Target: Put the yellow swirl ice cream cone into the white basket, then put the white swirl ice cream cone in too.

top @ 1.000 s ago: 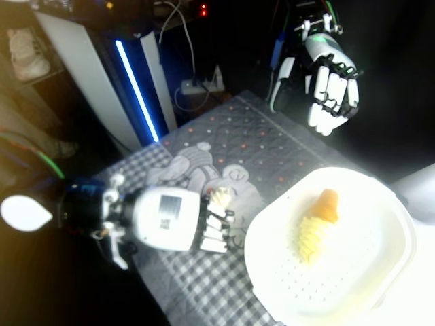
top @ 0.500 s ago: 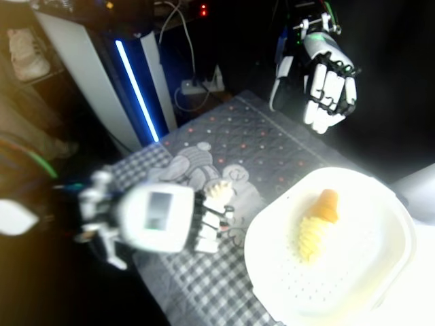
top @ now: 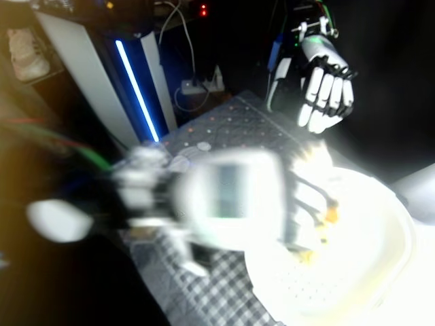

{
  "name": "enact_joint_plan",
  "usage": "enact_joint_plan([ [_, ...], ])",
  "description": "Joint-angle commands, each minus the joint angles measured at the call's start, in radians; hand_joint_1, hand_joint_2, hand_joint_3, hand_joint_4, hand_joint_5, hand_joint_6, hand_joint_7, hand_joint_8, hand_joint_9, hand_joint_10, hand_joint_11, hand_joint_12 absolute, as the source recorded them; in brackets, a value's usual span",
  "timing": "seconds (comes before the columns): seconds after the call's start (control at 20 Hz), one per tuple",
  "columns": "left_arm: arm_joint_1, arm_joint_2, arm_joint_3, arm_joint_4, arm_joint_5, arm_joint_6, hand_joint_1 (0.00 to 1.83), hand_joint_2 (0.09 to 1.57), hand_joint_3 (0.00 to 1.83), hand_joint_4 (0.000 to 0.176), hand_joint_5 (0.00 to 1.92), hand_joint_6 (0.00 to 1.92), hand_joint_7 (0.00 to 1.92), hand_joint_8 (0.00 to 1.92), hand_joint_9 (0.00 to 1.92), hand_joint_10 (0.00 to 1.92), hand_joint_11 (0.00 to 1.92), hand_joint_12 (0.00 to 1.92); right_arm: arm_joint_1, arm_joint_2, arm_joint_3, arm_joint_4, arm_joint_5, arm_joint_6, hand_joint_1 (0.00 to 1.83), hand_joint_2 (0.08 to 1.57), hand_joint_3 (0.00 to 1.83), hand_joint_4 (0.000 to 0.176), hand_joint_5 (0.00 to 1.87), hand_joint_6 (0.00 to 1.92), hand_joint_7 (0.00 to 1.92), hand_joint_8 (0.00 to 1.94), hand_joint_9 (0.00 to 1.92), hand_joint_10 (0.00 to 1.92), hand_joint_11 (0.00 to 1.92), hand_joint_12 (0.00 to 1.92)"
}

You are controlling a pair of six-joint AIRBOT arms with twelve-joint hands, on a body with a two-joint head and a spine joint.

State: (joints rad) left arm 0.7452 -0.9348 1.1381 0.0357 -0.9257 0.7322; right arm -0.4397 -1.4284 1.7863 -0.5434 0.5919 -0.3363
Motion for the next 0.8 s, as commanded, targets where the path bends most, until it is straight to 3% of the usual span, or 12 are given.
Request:
enact_joint_plan([
  [0.0, -0.013, -0.009, 0.002, -0.007, -0.126, -0.009, 0.97, 1.0, 0.0, 0.0, 0.68, 0.0, 0.69, 0.0, 0.51, 0.66, 0.32, 1.39, 0.019, 0.01, 0.015, 0.047, 0.073, 0.004, 1.13, 1.02, 0.0, 0.0, 0.8, 0.33, 0.98, 0.28, 1.11, 0.01, 0.69, 1.09],
  [0.05, -0.014, -0.009, 0.002, -0.006, -0.126, -0.01, 0.98, 1.01, 0.0, 0.0, 0.66, 0.0, 0.69, 0.0, 0.46, 0.76, 0.27, 1.43, 0.019, 0.007, 0.019, 0.042, 0.06, 0.004, 0.8, 0.98, 0.0, 0.032, 0.49, 0.07, 0.55, 0.06, 0.58, 0.0, 0.17, 1.08],
  [0.1, -0.014, -0.009, 0.002, -0.006, -0.125, -0.01, 1.0, 1.01, 0.0, 0.0, 0.64, 0.0, 0.68, 0.0, 0.44, 0.82, 0.32, 1.38, 0.019, 0.007, 0.022, 0.042, 0.057, 0.004, 0.52, 0.96, 0.0, 0.12, 0.2, 0.01, 0.26, 0.01, 0.28, 0.0, 0.03, 0.83],
  [0.2, -0.014, -0.012, 0.008, -0.006, -0.119, -0.01, 1.02, 1.01, 0.0, 0.0, 0.64, 0.01, 0.68, 0.0, 0.43, 0.86, 0.35, 1.29, 0.019, 0.007, 0.038, 0.058, 0.051, 0.004, 0.35, 0.91, 0.0, 0.153, 0.01, 0.0, 0.09, 0.0, 0.21, 0.0, 0.0, 0.84],
  [0.3, -0.013, -0.009, 0.007, -0.006, -0.128, -0.012, 1.01, 1.01, 0.0, 0.0, 0.63, 0.0, 0.7, 0.01, 0.45, 0.87, 0.39, 1.3, 0.019, 0.012, 0.033, 0.094, 0.074, 0.005, 0.35, 0.87, 0.0, 0.172, 0.0, 0.0, 0.01, 0.0, 0.1, 0.0, 0.0, 0.71],
  [0.4, -0.009, -0.001, 0.002, -0.008, -0.15, -0.018, 1.0, 1.02, 0.0, 0.0, 0.6, 0.0, 0.66, 0.0, 0.42, 0.75, 0.35, 1.27, 0.019, 0.064, -0.008, 0.131, 0.133, 0.005, 0.45, 0.87, 0.0, 0.176, 0.0, 0.0, 0.0, 0.0, 0.0, 0.0, 0.0, 0.17],
  [0.45, -0.006, 0.009, -0.005, -0.011, -0.168, -0.019, 0.98, 1.02, 0.0, 0.0, 0.57, 0.0, 0.62, 0.0, 0.44, 0.57, 0.31, 1.25, 0.019, 0.108, -0.046, 0.151, 0.173, 0.005, 0.44, 0.89, 0.0, 0.176, 0.0, 0.0, 0.0, 0.0, 0.0, 0.0, 0.0, 0.09],
  [0.5, 0.001, 0.024, -0.015, -0.017, -0.196, -0.019, 0.98, 0.99, 0.0, 0.0, 0.61, 0.0, 0.65, 0.01, 0.5, 0.47, 0.31, 1.23, 0.019, 0.174, -0.106, 0.183, 0.235, 0.005, 0.39, 0.89, 0.0, 0.176, 0.0, 0.0, 0.0, 0.0, 0.0, 0.0, 0.0, 0.27],
  [0.55, 0.011, 0.041, -0.028, -0.025, -0.224, -0.019, 0.99, 0.96, 0.0, 0.0, 0.66, 0.01, 0.69, 0.02, 0.53, 0.47, 0.28, 1.29, 0.019, 0.216, -0.16, 0.22, 0.299, 0.005, 0.4, 0.85, 0.0, 0.173, 0.0, 0.0, 0.0, 0.0, 0.0, 0.0, 0.0, 0.05],
  [0.6, 0.027, 0.063, -0.043, -0.037, -0.268, -0.019, 0.97, 0.95, 0.0, 0.0, 0.68, 0.01, 0.7, 0.03, 0.51, 0.57, 0.27, 1.36, 0.019, 0.282, -0.221, 0.252, 0.366, 0.004, 0.51, 0.84, 0.0, 0.175, 0.0, 0.0, 0.0, 0.0, 0.0, 0.0, 0.0, 0.01],
  [0.7, 0.052, 0.106, -0.073, -0.047, -0.333, -0.018, 0.95, 0.97, 0.0, 0.0, 0.64, 0.0, 0.63, 0.0, 0.41, 0.58, 0.18, 1.37, 0.016, 0.373, -0.311, 0.287, 0.47, 0.004, 0.49, 0.8, 0.0, 0.176, 0.0, 0.0, 0.0, 0.0, 0.0, 0.0, 0.0, 0.0],
  [0.75, 0.082, 0.137, -0.098, -0.061, -0.389, -0.013, 0.96, 0.99, 0.0, 0.0, 0.59, 0.0, 0.6, 0.0, 0.46, 0.45, 0.23, 1.29, -0.059, 0.416, -0.369, 0.347, 0.564, 0.0, 0.47, 0.83, 0.0, 0.176, 0.0, 0.0, 0.0, 0.0, 0.0, 0.0, 0.02, 0.01],
])
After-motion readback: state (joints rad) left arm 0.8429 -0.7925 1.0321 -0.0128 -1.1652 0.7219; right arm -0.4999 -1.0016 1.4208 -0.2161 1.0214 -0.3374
